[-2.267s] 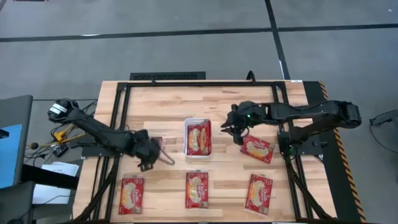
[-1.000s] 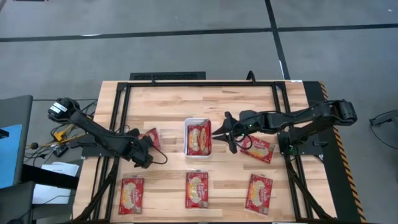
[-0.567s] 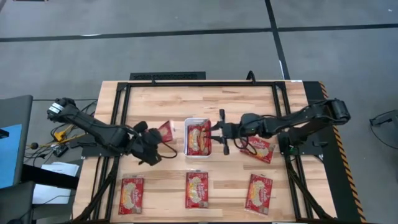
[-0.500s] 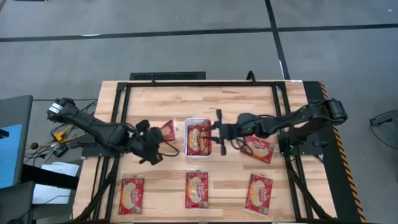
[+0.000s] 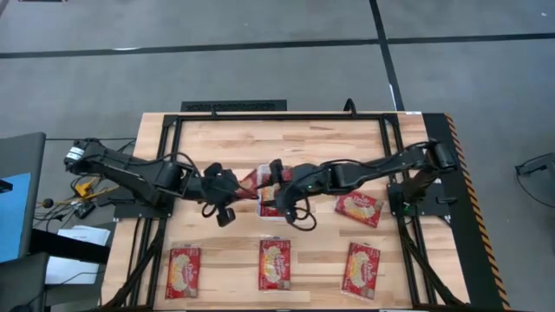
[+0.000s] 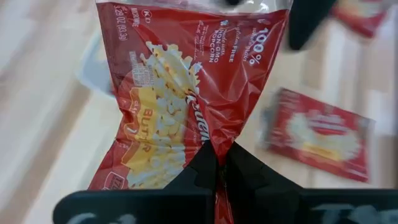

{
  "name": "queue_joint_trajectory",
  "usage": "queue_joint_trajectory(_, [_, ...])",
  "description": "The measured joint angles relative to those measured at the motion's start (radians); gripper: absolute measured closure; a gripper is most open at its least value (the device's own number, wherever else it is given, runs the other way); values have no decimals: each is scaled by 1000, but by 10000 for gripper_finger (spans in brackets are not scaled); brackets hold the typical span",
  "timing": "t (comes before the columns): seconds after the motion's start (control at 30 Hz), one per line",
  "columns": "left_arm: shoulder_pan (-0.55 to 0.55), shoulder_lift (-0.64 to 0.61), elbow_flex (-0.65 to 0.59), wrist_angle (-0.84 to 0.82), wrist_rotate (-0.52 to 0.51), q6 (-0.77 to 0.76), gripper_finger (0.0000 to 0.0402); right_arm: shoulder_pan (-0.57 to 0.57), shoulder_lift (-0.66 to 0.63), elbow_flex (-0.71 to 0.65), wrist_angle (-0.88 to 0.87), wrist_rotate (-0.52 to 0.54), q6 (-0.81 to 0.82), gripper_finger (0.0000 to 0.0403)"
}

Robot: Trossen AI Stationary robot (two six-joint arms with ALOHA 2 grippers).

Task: Sort popcorn bags into baskets
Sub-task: Put the red popcorn bag into the white bin

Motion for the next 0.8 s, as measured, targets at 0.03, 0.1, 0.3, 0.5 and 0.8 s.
queue_joint_trajectory(0.03, [5, 0, 0, 15, 30, 8, 401, 4, 10, 9, -1, 13, -22, 148])
queue_joint_trajectory(0.1, [16, 0, 0, 42, 82, 24, 401, 9, 29, 21, -7, 26, -63, 156])
queue_joint_trajectory(0.3, [19, 0, 0, 73, 136, 28, 401, 37, 48, 28, -34, 76, -151, 214])
queue_joint_trajectory(0.5, [19, 0, 0, 95, 153, 40, 389, 56, 42, 28, -53, 90, -122, 365])
queue_joint_trajectory(0.8, [19, -6, 0, 158, 146, 64, 303, 54, 21, 27, -85, 87, 34, 394])
